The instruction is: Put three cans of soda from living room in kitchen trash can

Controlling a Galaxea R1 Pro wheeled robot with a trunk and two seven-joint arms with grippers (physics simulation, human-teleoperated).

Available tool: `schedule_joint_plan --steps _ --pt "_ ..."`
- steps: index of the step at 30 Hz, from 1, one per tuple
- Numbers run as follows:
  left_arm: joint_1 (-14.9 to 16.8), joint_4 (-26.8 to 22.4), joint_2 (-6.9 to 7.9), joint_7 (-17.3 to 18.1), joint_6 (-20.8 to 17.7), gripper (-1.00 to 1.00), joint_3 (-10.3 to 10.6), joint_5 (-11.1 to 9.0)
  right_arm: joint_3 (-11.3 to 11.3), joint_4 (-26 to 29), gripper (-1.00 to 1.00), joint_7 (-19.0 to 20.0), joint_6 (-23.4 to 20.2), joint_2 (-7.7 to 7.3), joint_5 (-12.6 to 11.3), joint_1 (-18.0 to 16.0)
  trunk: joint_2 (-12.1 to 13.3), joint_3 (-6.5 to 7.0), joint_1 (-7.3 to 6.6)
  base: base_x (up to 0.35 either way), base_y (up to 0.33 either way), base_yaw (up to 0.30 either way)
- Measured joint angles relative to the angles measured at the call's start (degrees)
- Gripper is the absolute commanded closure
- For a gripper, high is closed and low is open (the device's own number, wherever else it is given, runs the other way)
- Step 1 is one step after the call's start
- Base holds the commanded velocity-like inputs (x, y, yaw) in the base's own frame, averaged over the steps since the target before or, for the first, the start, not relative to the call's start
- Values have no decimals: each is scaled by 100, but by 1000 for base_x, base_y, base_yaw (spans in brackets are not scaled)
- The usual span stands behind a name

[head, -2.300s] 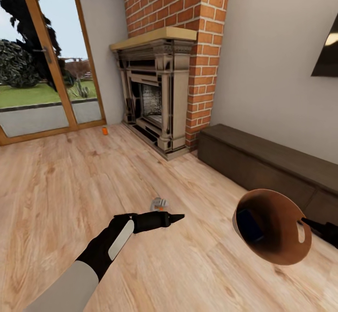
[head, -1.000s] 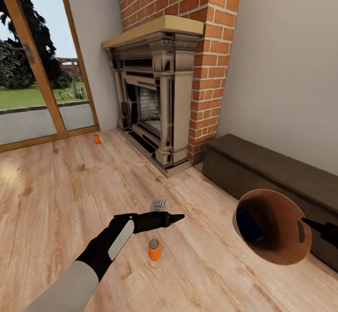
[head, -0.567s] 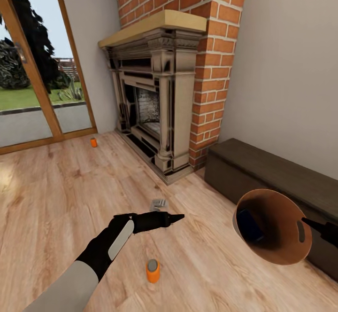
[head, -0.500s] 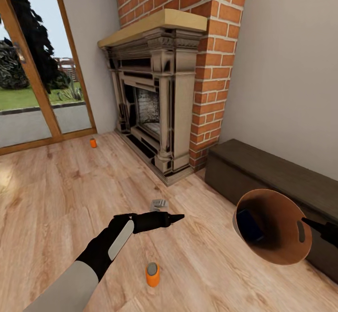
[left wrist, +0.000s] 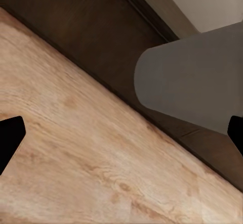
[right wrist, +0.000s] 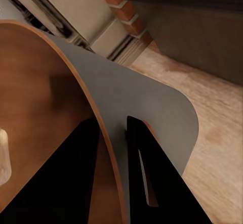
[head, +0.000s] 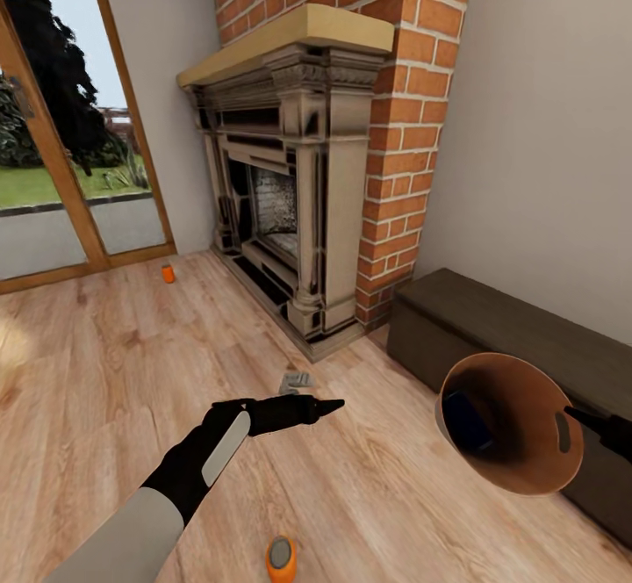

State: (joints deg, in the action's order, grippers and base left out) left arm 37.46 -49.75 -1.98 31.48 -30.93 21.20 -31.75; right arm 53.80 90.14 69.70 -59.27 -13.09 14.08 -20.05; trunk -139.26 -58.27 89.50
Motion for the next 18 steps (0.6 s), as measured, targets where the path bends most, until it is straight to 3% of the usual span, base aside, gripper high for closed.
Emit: schedule_joint_plan --steps 5,18 --pt "0 0 2 -1 371 -100 -10 -22 0 0 100 0 3 -5 5 3 0 0 0 9 -1 0" --pt "0 -18 5 24 315 -100 16 -8 9 0 100 0 3 -26 11 1 0 0 0 0 0 0"
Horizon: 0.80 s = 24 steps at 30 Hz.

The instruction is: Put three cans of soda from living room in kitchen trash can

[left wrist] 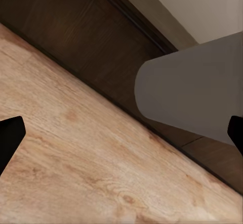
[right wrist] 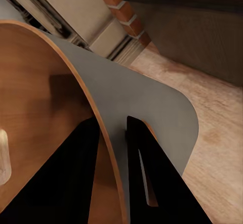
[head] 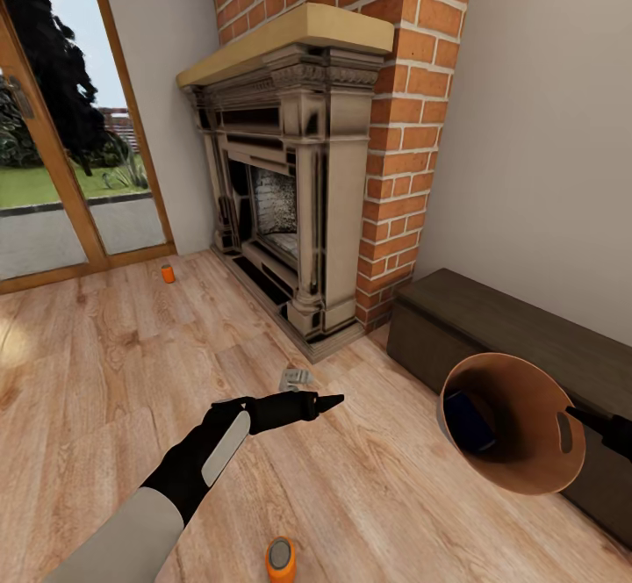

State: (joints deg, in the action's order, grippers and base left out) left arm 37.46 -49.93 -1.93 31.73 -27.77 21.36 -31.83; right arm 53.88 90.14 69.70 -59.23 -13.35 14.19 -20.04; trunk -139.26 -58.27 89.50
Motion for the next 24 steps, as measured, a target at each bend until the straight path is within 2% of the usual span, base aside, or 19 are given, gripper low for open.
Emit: schedule_joint_plan --steps 12,13,17,19,22,24 --pt "-1 0 0 0 0 -100 0 1 0 0 100 0 2 -11 -5 -1 0 0 0 0 0 0" --pt "32 -33 33 7 -15 -100 -33 -33 22 29 100 25 -12 -43 25 2 -1 0 0 0 0 0" --pt "78 -165 60 8 -17 -100 -164 -32 28 117 100 113 208 -157 319 1 -1 -1 0 0 0 0" --pt "79 -230 124 17 -20 -100 -228 23 39 44 100 134 244 -92 440 39 -1 -1 1 0 0 0" --pt "78 -212 222 35 -25 -100 -244 3 54 3 100 130 309 6 674 129 -1 -1 1 0 0 0" --pt "77 -186 247 62 -59 -100 -238 19 92 0 100 100 471 -29 843 106 -3 -2 1 0 0 0"
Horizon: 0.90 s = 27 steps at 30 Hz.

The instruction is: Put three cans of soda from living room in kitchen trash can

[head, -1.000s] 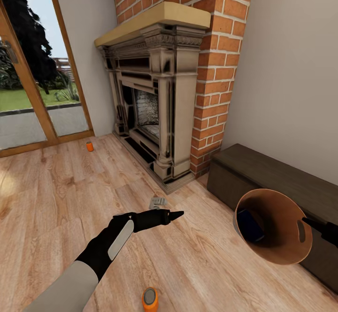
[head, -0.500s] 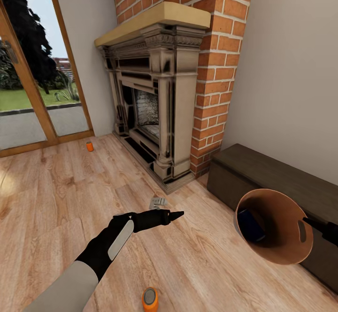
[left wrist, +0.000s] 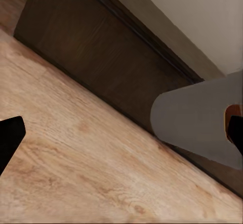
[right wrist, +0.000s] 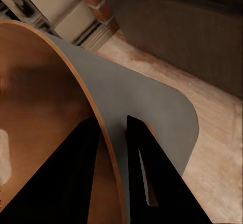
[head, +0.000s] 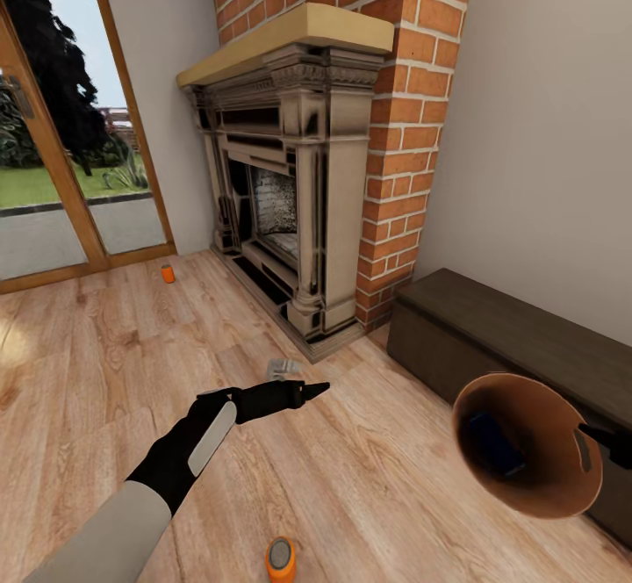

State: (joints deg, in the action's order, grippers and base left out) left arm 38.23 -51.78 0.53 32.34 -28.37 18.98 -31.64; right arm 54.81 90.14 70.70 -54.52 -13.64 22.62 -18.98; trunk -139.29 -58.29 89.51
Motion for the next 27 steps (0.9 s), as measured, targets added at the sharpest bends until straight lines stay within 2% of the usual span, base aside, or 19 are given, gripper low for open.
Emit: schedule_joint_plan --steps 10,12,15,19,27 --pt "1 255 26 13 24 -100 1 61 13 -51 100 27 243 2 436 5 0 0 0 0 0 0" --pt "1 205 -5 77 -3 -100 36 47 79 -122 100 28 375 37 562 -49 -1 -1 1 0 0 0" --pt "0 173 -1 67 -30 -100 41 53 176 -143 100 28 427 30 644 -43 -1 -1 0 0 0 0" --pt "1 154 -1 55 -36 -100 44 70 228 -178 100 39 472 154 764 -38 -1 -1 1 0 0 0" --pt "1 151 1 45 -37 -100 45 72 242 -183 100 48 526 177 928 -36 -1 -1 1 0 0 0"
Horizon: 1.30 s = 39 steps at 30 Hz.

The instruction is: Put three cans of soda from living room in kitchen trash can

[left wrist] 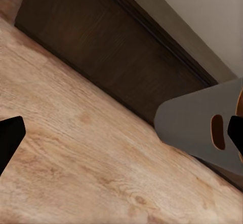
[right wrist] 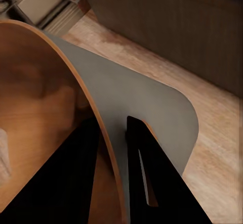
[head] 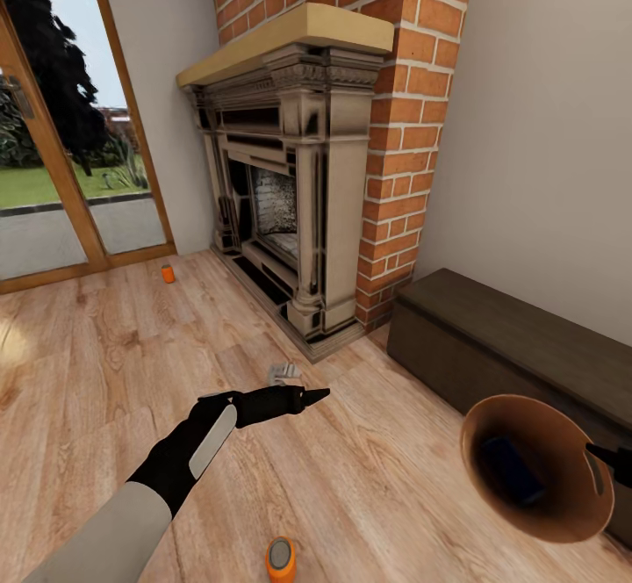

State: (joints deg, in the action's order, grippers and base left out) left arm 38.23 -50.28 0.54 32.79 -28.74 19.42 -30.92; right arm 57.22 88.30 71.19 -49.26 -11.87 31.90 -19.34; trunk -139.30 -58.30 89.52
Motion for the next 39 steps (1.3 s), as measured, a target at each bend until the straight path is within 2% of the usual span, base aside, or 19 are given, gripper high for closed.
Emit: schedule_joint_plan --steps 10,12,14,15,18,22,25,39 --pt "0 34 -1 -9 0 -100 0 2 78 9 100 8 67 -12 173 -5 0 0 0 0 0 0" --pt "0 34 -1 -9 2 -100 0 4 108 5 100 9 -202 -15 20 -1 0 -1 0 0 0 0" --pt "0 35 0 -9 3 -100 0 6 118 13 100 8 -199 -17 -403 -7 0 1 0 0 0 0" --pt "1 39 0 -9 4 -100 1 4 112 15 100 16 -336 -14 -496 -5 0 1 0 0 0 0" --pt "-1 82 7 -12 7 -100 -1 5 126 8 100 -1 -123 -19 -259 -1 0 0 0 0 0 0" --pt "0 141 2 -10 9 -100 1 15 120 23 100 12 -258 -11 -395 -1 0 0 0 0 0 0" --pt "0 146 3 -10 8 -100 0 20 124 30 100 3 -174 -10 -330 1 0 0 0 0 0 0" --pt "0 149 -1 -10 9 -100 0 16 140 39 100 6 -200 -6 -369 -1 0 -42 0 0 0 0"
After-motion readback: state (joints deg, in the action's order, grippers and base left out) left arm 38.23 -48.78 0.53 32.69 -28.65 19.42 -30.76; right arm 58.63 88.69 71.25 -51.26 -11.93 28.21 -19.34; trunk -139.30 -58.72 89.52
